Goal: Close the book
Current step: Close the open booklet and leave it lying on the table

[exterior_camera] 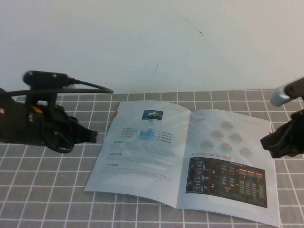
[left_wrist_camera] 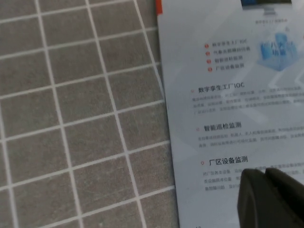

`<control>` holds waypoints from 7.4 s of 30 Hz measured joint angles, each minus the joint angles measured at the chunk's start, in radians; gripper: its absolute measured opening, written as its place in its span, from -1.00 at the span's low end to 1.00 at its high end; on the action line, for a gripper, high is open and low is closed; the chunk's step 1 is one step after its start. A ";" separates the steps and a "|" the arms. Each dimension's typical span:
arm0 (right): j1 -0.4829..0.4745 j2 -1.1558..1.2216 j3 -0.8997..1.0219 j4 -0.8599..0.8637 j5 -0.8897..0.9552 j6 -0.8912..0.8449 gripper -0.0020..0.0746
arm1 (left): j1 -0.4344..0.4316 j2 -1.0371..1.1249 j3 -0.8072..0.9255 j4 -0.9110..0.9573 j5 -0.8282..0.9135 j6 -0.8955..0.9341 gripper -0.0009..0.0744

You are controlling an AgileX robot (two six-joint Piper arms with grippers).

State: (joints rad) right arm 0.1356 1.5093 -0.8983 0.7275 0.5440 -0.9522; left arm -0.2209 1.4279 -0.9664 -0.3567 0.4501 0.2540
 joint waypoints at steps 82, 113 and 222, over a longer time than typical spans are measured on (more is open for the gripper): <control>0.027 0.357 -0.011 0.020 -0.101 -0.026 -0.95 | -0.164 0.473 -0.269 -1.059 0.063 0.751 -0.99; 0.002 -0.314 -0.030 -0.326 -0.110 0.183 -0.95 | -0.025 -0.102 -0.268 -0.643 0.018 0.712 -0.99; 0.002 -1.258 0.497 -0.554 0.163 0.538 -0.95 | 0.129 -1.367 0.988 -0.859 -0.572 1.201 -0.99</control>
State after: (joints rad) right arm 0.1371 0.2509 -0.4013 0.1734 0.7071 -0.4140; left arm -0.0920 0.0605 0.0219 -1.2153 -0.1217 1.4546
